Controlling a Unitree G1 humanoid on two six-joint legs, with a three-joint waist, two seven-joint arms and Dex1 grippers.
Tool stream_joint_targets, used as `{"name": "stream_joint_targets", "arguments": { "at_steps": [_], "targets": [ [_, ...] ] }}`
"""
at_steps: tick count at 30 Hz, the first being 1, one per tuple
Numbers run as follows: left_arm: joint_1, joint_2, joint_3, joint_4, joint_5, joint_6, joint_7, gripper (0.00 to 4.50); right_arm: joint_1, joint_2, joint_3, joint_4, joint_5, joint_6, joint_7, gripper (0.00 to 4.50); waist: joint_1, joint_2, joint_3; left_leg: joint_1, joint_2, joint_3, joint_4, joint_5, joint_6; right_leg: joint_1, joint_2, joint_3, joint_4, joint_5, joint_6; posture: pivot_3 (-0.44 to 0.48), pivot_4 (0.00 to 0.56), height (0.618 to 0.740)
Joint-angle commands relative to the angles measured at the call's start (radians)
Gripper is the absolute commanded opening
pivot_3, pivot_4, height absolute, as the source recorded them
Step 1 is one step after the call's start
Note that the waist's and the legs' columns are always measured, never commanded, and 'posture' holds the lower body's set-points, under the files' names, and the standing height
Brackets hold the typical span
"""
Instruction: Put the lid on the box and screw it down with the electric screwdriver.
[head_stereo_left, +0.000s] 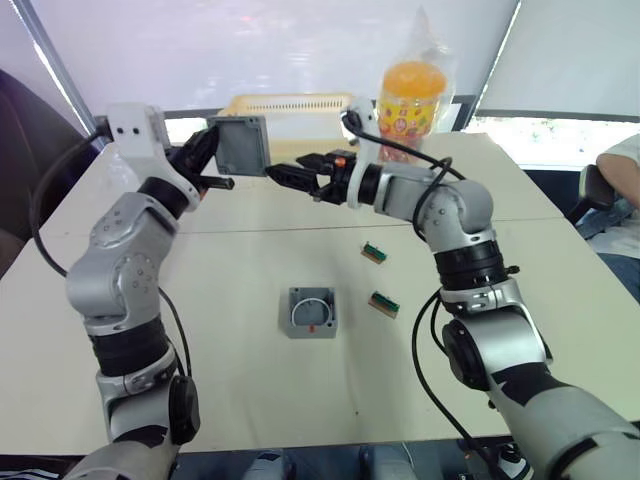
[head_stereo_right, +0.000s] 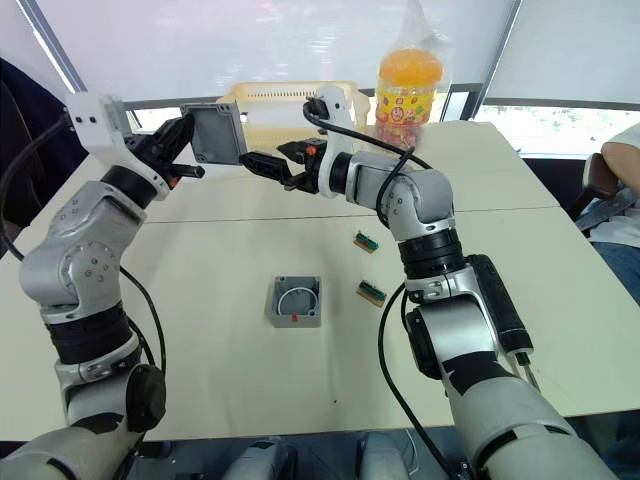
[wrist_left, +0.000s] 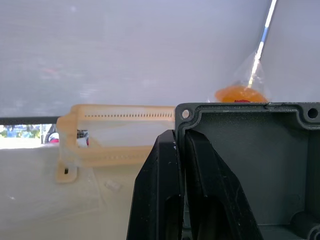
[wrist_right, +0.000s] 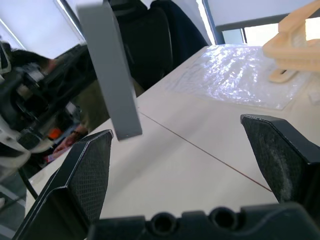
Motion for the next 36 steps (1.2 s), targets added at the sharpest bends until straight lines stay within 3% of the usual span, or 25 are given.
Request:
{"name": "stream_joint_targets", "arguments": {
  "at_steps": [1, 11, 14, 19, 20, 21, 25, 28, 30, 36],
  "targets": [
    [-0.004, 0.007, -0.013, -0.019, -0.022, -0.059, 0.008, 0.03, -0.044, 0.010, -0.042, -0.028, 0.018, 0.003, 0.016, 4.50, 0.000, 0.000, 0.000, 0.000, 0.000, 0.000, 0.000, 0.000, 0.000, 0.000, 0.000, 0.000, 0.000, 0.000, 0.000, 0.000, 0.150, 0.740],
    [0.012, 0.001, -0.041, -0.009, -0.063, -0.091, 0.003, 0.03, -0.052, 0.039, -0.085, -0.052, 0.038, 0.069, -0.003, 4.50, 0.000, 0.000, 0.000, 0.000, 0.000, 0.000, 0.000, 0.000, 0.000, 0.000, 0.001, 0.000, 0.000, 0.000, 0.000, 0.000, 0.150, 0.740],
    [0.022, 0.003, -0.051, -0.015, -0.074, -0.091, 0.004, 0.00, -0.051, 0.048, -0.089, -0.052, 0.038, 0.067, -0.005, 3.17, 0.000, 0.000, 0.000, 0.000, 0.000, 0.000, 0.000, 0.000, 0.000, 0.000, 0.001, 0.000, 0.000, 0.000, 0.000, 0.000, 0.150, 0.740],
    [0.035, 0.008, -0.058, -0.026, -0.098, -0.081, 0.011, 0.00, -0.044, 0.053, -0.080, -0.066, 0.036, 0.078, -0.005, 0.49, -0.002, 0.000, 0.000, 0.000, 0.000, 0.000, 0.000, 0.000, 0.000, 0.000, 0.001, 0.000, 0.000, 0.000, 0.000, 0.000, 0.150, 0.740],
    [0.041, 0.014, -0.056, -0.030, -0.105, -0.071, 0.011, 0.00, -0.041, 0.052, -0.078, -0.071, 0.036, 0.081, -0.003, 0.18, -0.002, 0.000, 0.000, 0.000, 0.000, 0.000, 0.000, 0.000, 0.000, -0.001, 0.001, 0.000, 0.000, 0.000, 0.000, 0.000, 0.150, 0.740],
    [0.050, 0.025, -0.055, -0.033, -0.117, -0.053, 0.002, 0.00, -0.038, 0.049, -0.074, -0.077, 0.036, 0.081, 0.003, 0.20, -0.002, 0.000, 0.000, 0.000, 0.000, 0.000, 0.000, 0.000, 0.000, -0.001, 0.001, 0.000, 0.000, 0.000, 0.000, 0.000, 0.150, 0.740],
    [0.063, 0.068, -0.019, -0.038, -0.219, 0.033, -0.027, 1.39, -0.028, 0.040, -0.072, -0.100, 0.033, 0.066, 0.022, 0.20, -0.002, 0.000, 0.000, 0.000, 0.000, 0.000, 0.000, 0.000, 0.001, -0.001, 0.001, 0.000, 0.000, 0.000, 0.000, 0.000, 0.150, 0.740],
    [0.079, 0.112, 0.027, -0.041, -0.314, 0.088, -0.055, 2.86, -0.008, 0.015, -0.041, -0.128, -0.018, -0.039, 0.071, 0.20, -0.002, 0.000, 0.000, 0.000, 0.000, 0.000, 0.000, -0.003, 0.005, -0.001, 0.001, 0.000, 0.000, 0.000, 0.000, 0.000, 0.150, 0.740],
    [0.129, 0.173, 0.095, -0.043, -0.449, 0.186, -0.111, 3.93, 0.018, -0.021, -0.012, -0.140, -0.073, -0.149, 0.131, 0.20, -0.006, 0.000, 0.000, 0.000, 0.000, 0.000, 0.000, -0.003, 0.005, -0.001, 0.001, 0.000, 0.000, 0.000, 0.000, 0.000, 0.150, 0.740],
    [0.248, 0.343, 0.213, 0.006, -0.646, 0.312, -0.198, 3.93, 0.102, -0.103, 0.059, -0.127, -0.228, -0.605, 0.359, 0.20, -0.023, 0.001, 0.000, 0.000, 0.000, 0.000, 0.000, -0.003, 0.005, -0.001, 0.001, 0.000, 0.000, 0.000, 0.000, 0.000, 0.150, 0.740]
  ]
}}
